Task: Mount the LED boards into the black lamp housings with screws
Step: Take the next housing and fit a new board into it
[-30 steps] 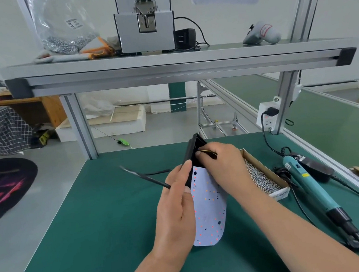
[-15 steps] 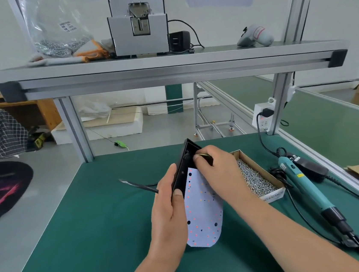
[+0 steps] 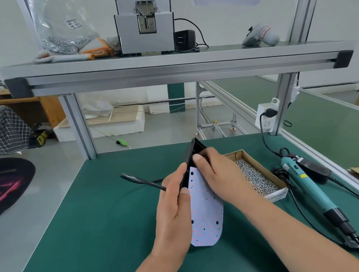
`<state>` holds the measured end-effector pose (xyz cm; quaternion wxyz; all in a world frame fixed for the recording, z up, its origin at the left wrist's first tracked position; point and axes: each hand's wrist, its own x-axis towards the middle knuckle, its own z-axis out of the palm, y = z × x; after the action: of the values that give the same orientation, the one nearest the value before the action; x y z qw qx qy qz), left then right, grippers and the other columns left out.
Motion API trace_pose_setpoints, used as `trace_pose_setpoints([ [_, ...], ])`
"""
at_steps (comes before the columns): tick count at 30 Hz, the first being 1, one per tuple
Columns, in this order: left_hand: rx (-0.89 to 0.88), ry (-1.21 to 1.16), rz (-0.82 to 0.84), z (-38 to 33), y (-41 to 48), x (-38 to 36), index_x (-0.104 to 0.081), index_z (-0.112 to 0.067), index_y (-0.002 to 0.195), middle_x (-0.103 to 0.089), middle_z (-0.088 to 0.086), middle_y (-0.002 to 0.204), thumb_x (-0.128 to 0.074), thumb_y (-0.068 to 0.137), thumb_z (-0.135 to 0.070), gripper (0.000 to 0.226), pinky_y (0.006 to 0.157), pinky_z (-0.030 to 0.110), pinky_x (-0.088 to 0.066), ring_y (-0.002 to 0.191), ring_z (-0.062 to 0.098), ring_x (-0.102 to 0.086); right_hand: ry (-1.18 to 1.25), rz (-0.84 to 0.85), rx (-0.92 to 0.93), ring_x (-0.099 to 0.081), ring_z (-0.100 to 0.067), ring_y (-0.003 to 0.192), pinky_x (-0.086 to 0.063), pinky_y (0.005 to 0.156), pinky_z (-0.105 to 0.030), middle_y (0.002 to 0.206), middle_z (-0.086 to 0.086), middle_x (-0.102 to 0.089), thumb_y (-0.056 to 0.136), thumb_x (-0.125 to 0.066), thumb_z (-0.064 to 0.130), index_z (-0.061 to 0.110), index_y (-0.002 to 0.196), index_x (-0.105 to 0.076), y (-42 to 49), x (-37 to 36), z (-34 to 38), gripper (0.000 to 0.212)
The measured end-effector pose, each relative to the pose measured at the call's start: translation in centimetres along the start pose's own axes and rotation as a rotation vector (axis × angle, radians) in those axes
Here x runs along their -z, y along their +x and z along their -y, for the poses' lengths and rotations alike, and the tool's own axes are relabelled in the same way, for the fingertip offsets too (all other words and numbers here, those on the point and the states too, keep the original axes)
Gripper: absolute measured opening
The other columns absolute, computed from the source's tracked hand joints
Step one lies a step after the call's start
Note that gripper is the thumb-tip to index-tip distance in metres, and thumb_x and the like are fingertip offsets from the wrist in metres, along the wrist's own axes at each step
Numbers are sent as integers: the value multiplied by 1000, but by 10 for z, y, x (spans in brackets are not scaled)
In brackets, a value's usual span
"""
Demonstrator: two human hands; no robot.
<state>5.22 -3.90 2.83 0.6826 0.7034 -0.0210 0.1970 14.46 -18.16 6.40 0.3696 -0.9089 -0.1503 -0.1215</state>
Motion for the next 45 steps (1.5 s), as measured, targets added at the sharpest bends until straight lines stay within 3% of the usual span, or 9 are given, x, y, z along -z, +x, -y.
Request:
trace_pose_setpoints([
  [5,138,-37,-22,7,4,7,-55,-62,138,-61,-29,141,-45,111,-13,57,117,39,-46,133,-3,-55,254,-6,10,-64,3,102,-49,84,-19,107,23,-68,81,-63,64,42,121,-55,-7,10,-16,47],
  [10,170,-75,5,6,4,6,-55,-59,138,-62,-34,138,-45,112,-14,53,108,28,-45,131,-8,-56,119,73,43,-66,-1,93,-52,82,-21,100,25,-70,85,-76,46,44,112,-65,-3,22,-22,29],
  [16,184,-89,32,3,6,8,-56,-47,135,-64,-44,124,-44,109,-1,55,86,0,-45,118,-21,-57,277,-200,-1,-68,4,86,-44,73,-5,88,27,-73,91,-78,13,37,92,-71,-1,21,-25,26],
  [25,186,-48,98,3,4,6,-54,-47,133,-64,-44,121,-52,110,-11,43,86,1,-46,115,-19,-59,144,-402,40,-63,-5,87,-47,80,-17,96,14,-60,90,-80,15,37,85,-68,-3,8,-24,25],
  [29,196,-44,180,6,4,6,-54,-38,145,-70,-28,129,-62,108,-20,42,94,15,-53,120,-5,-65,110,-446,32,-61,-5,85,-53,80,-35,93,15,-58,91,-74,11,31,87,-67,-2,3,-26,22],
  [33,204,-35,268,5,4,11,-54,-41,146,-71,-19,132,-73,93,-41,56,97,23,-54,121,2,-66,94,-466,54,-60,2,91,-52,80,-32,101,24,-56,95,-66,7,33,96,-68,-3,0,-24,26],
  [39,179,76,166,10,11,13,-63,-38,136,-76,-17,116,-75,91,-17,50,83,23,-55,103,7,-71,179,-392,187,-63,-11,85,-49,75,-28,103,17,-63,99,-64,35,34,98,-69,-7,5,-25,5],
  [42,190,28,78,13,14,16,-66,-40,130,-76,-12,108,-76,90,-24,44,77,21,-57,91,11,-70,165,-330,247,-59,-5,104,-45,84,-16,118,20,-57,93,-69,42,30,110,-68,-9,5,-27,21],
  [45,193,-17,6,15,13,16,-68,-47,123,-77,-14,108,-74,85,-36,40,74,17,-56,89,8,-70,130,-327,197,-42,-11,136,-38,109,-24,140,17,-41,86,-74,50,28,136,-54,-11,-3,-24,58],
])
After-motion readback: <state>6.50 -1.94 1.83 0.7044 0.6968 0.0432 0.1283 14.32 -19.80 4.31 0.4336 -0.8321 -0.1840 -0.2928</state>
